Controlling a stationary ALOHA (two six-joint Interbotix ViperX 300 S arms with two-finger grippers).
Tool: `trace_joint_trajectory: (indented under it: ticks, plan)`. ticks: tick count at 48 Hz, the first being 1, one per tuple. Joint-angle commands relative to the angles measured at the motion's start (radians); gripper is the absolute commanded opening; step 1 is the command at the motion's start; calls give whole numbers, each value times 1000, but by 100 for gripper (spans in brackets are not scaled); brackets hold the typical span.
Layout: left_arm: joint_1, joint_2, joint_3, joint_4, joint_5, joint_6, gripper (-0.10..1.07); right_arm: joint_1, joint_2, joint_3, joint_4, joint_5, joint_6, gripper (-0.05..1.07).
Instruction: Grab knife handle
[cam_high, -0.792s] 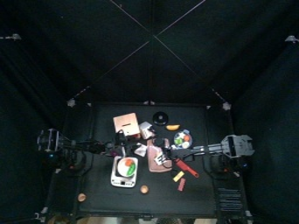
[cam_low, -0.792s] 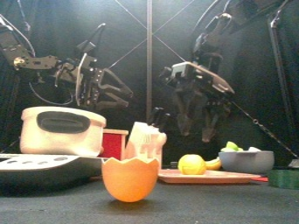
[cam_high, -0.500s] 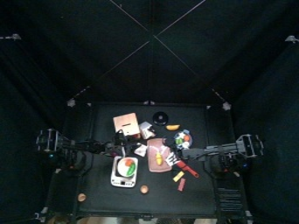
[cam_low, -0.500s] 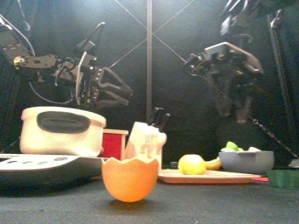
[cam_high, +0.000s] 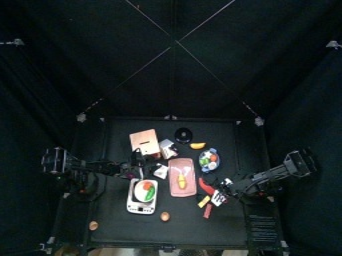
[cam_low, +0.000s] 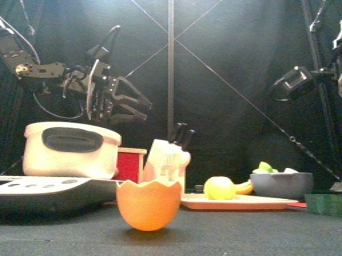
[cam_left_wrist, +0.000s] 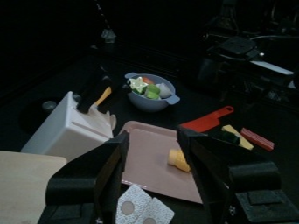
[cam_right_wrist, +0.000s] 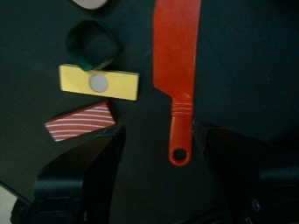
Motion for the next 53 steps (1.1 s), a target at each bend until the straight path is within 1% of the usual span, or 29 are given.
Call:
trace_joint_trajectory:
  ticks: [1, 12, 26, 35, 43, 47, 53]
  plan:
    - [0, -12, -15, 0, -5, 0, 85, 6, 18, 0, 6, -18, -3, 92]
    - [0, -11, -15, 0, -5, 0, 85, 20, 92, 20, 6, -37, -2, 92]
    - [2, -11, -15, 0, -2, 0, 85, 83, 189, 20, 52, -63, -3, 91]
    - [5, -9, -15, 0, -2, 0, 85, 109, 209, 9, 66, -63, -2, 91]
    - [5, -9, -15, 0, -2, 0, 85, 112, 212, 6, 64, -61, 0, 91]
    - [5, -9, -15, 0, -2, 0, 85, 112, 213, 6, 64, -61, -2, 87]
    - [5, -8, -15, 0, -2, 0, 85, 112, 213, 9, 66, -63, -2, 72]
